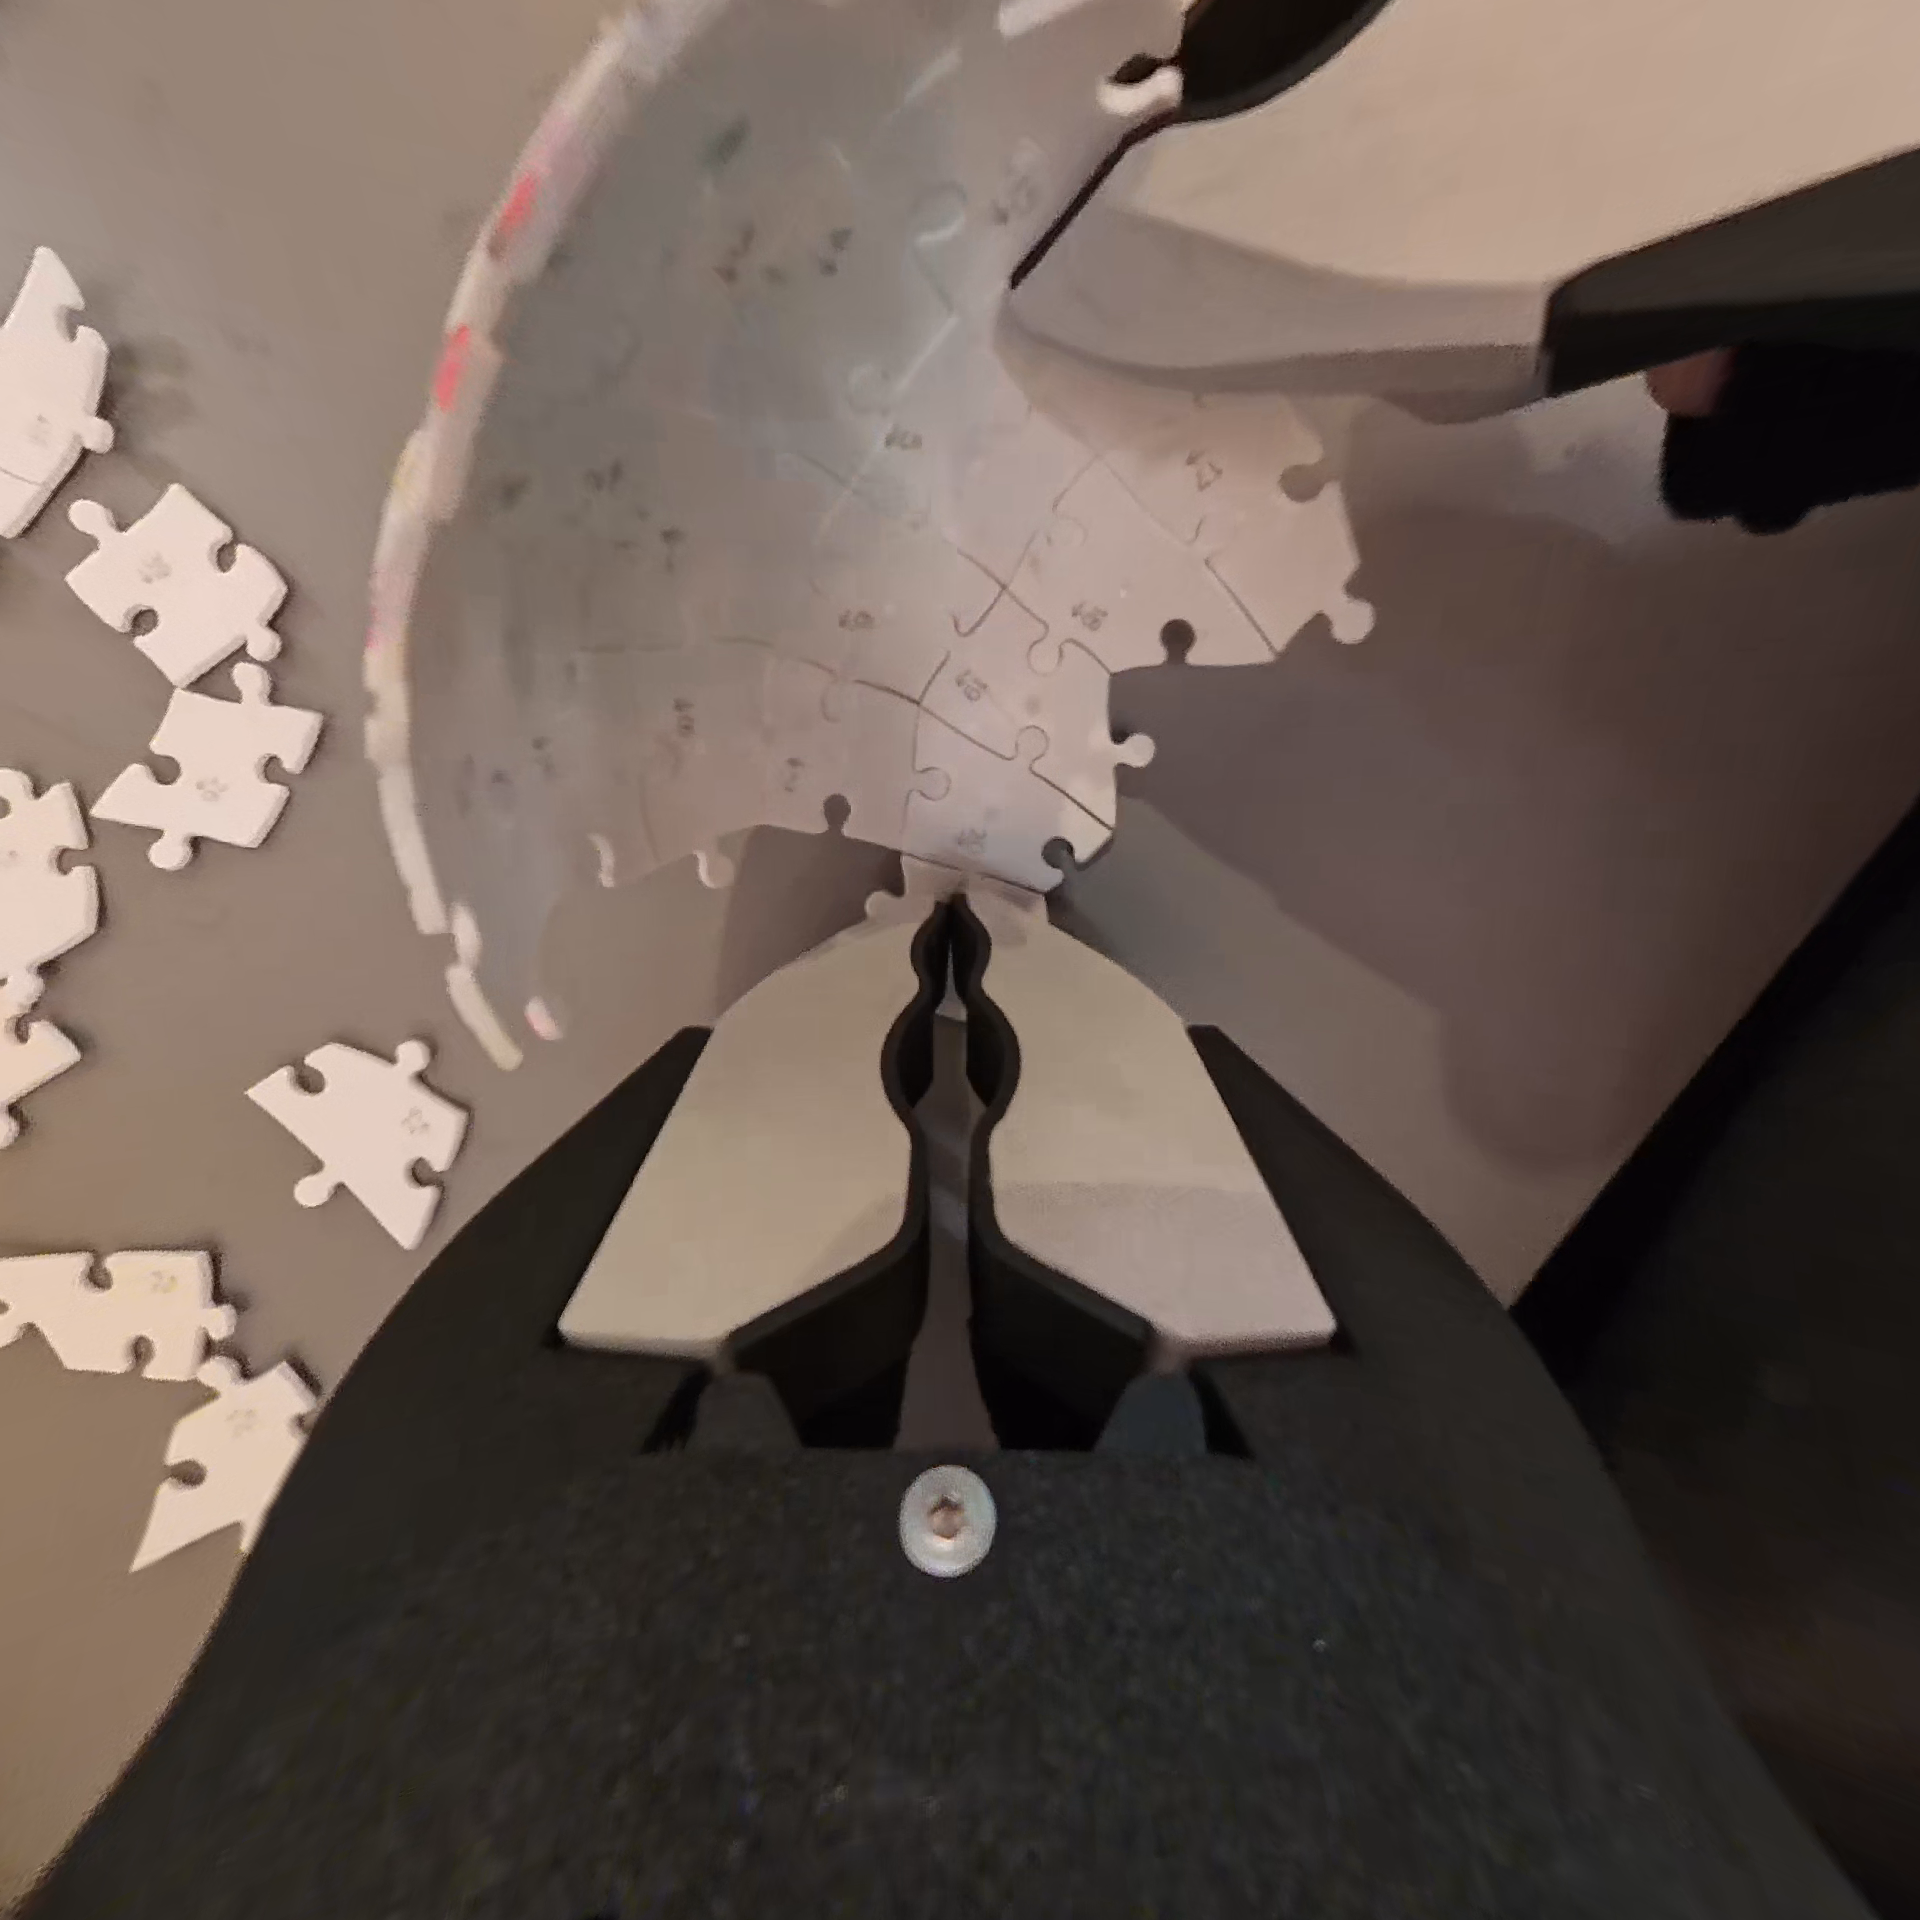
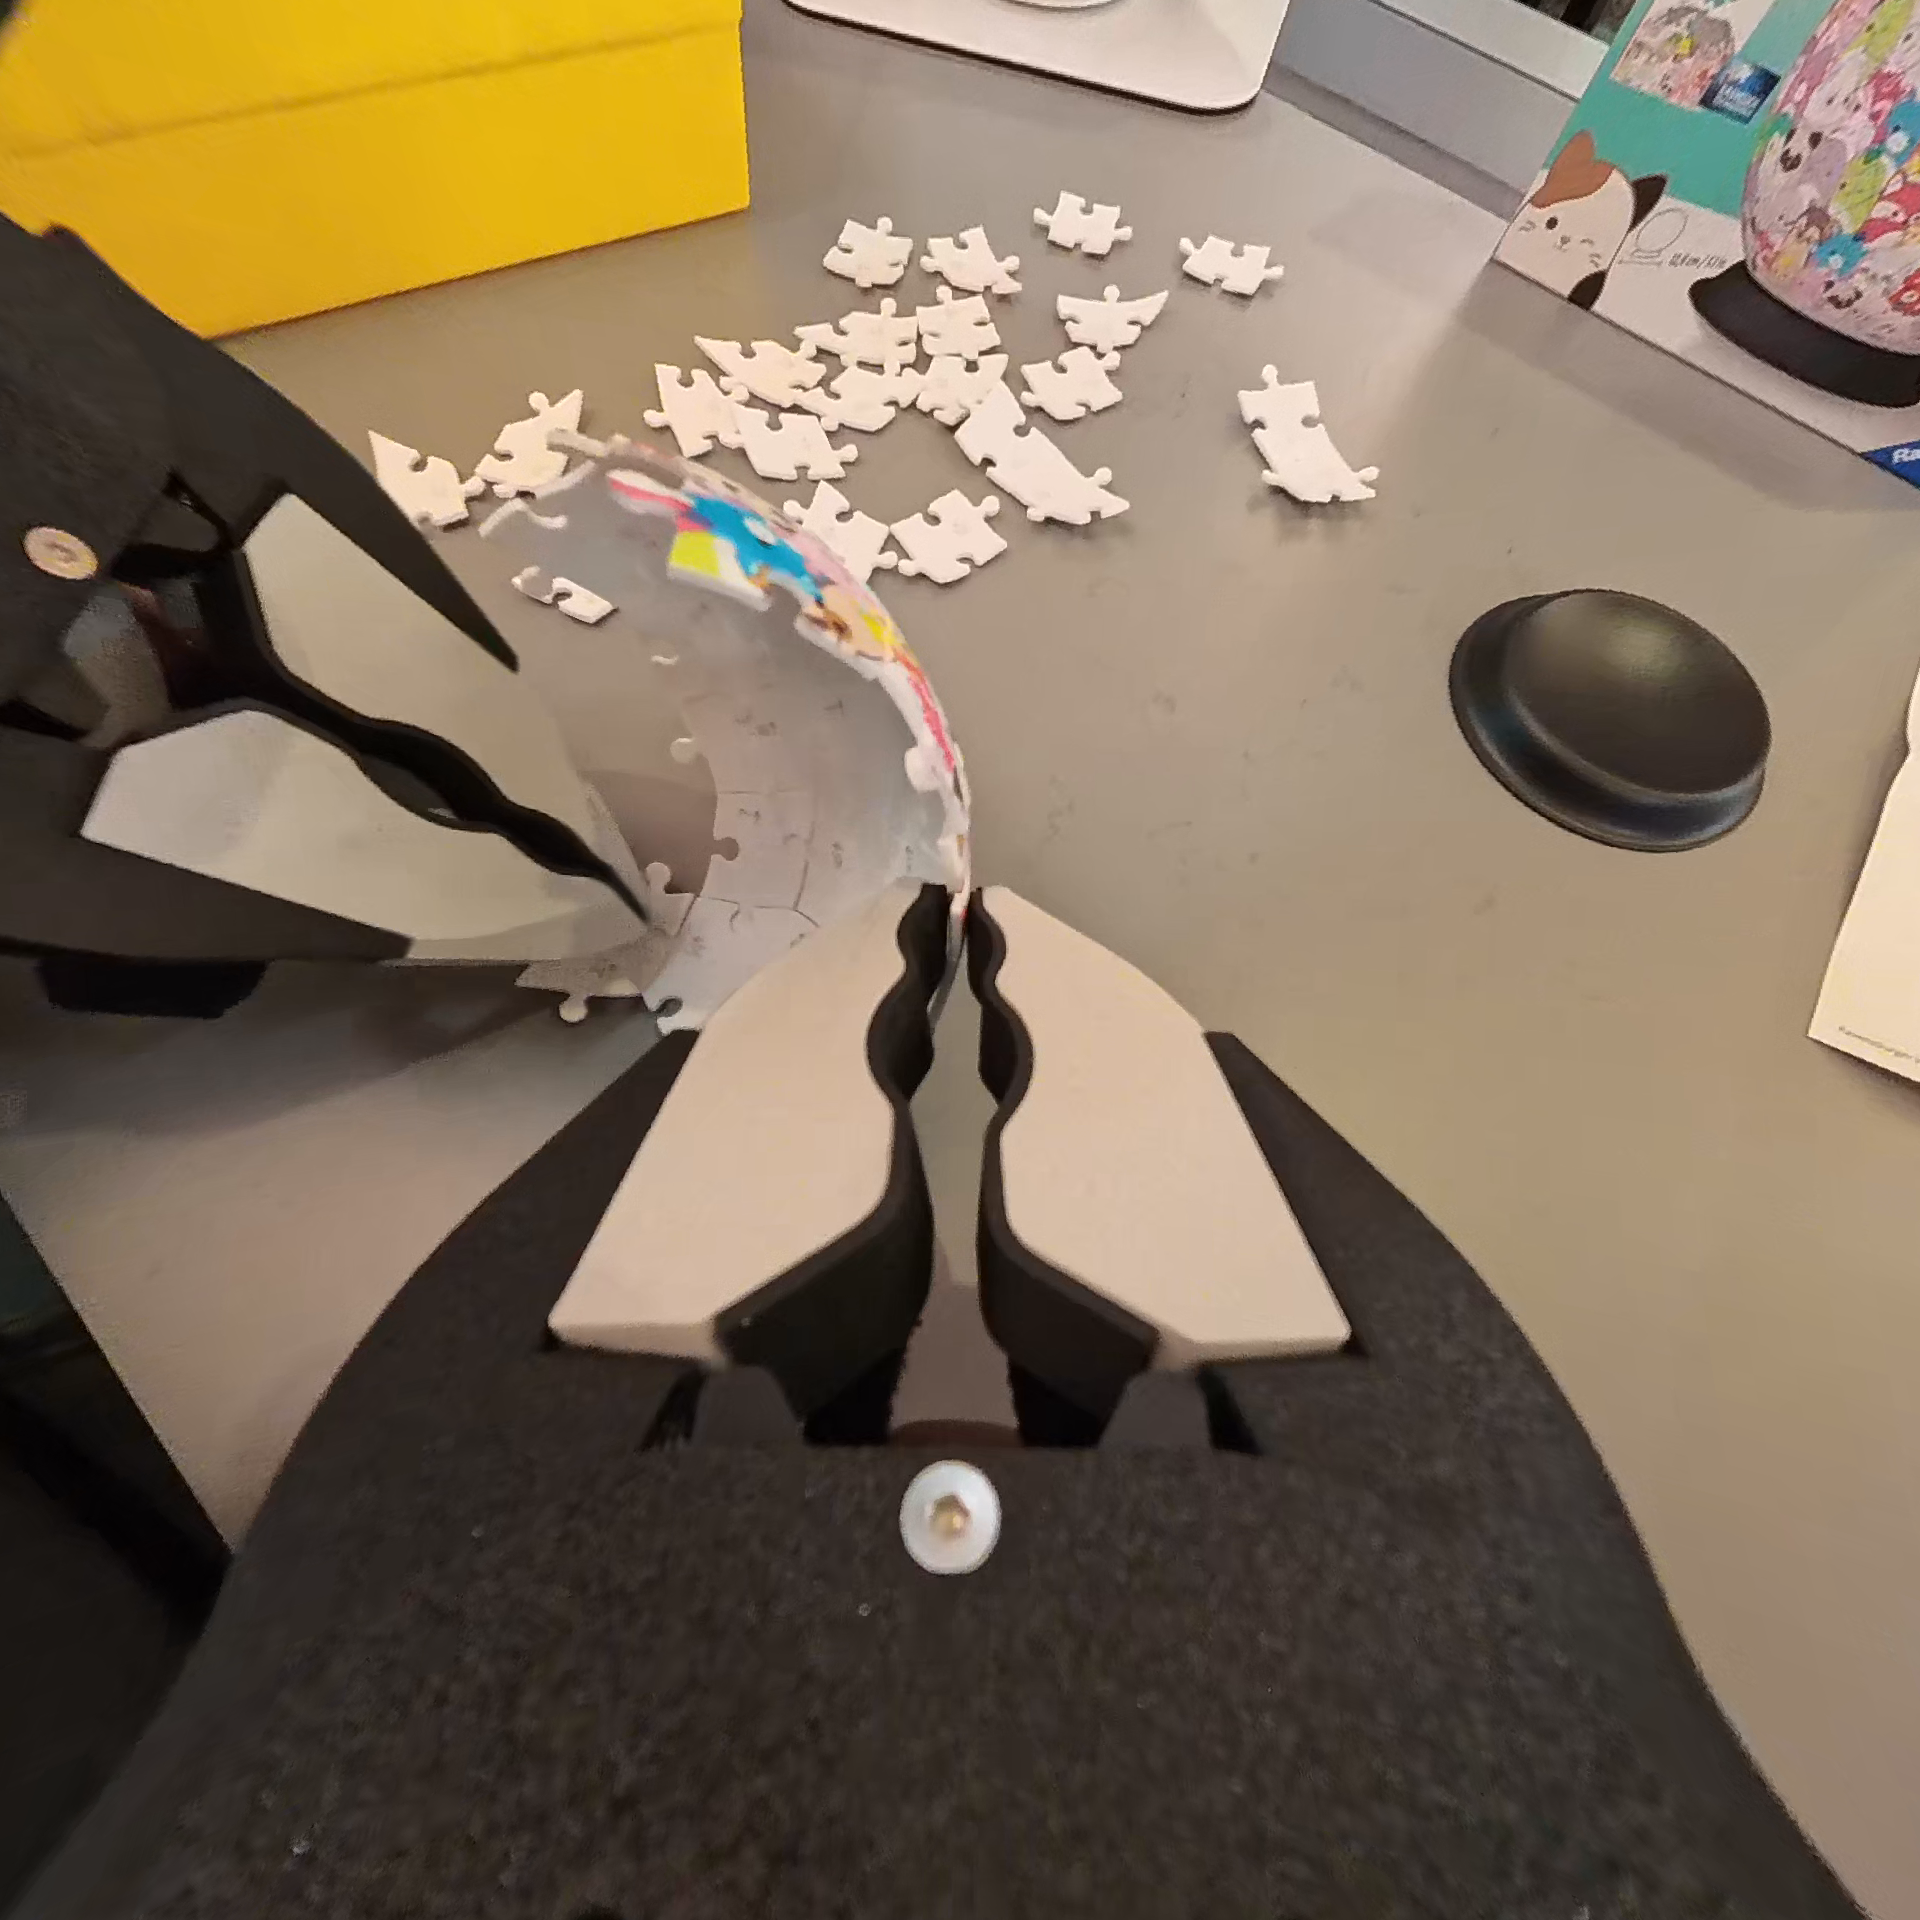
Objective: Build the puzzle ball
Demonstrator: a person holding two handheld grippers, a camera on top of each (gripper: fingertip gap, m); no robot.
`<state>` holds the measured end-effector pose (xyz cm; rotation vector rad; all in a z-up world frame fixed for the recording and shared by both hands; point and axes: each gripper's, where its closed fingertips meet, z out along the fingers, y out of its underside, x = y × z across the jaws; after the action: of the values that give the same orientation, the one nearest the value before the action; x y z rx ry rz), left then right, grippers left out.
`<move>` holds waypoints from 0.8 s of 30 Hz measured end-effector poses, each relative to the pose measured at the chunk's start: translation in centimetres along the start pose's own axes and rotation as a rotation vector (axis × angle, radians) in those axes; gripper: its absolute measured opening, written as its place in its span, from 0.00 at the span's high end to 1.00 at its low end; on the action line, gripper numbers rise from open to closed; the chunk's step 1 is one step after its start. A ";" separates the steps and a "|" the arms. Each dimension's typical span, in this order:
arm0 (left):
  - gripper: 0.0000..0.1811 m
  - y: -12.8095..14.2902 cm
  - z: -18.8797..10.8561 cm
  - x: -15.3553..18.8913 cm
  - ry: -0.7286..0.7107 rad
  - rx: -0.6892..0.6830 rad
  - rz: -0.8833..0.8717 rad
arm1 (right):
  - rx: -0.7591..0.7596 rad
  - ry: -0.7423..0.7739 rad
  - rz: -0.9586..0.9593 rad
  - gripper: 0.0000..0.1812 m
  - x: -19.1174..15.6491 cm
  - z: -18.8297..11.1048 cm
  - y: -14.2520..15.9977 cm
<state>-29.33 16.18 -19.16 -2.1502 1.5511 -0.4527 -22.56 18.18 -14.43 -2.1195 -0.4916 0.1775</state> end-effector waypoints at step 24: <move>1.00 -0.7 0.7 -0.2 -0.051 0.008 0.022 | -0.015 0.021 -0.038 0.98 0.1 -0.2 0.1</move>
<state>-28.49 16.70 -19.35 -2.1196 1.5413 -0.3934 -22.40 18.07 -14.38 -2.1228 -0.5217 0.1301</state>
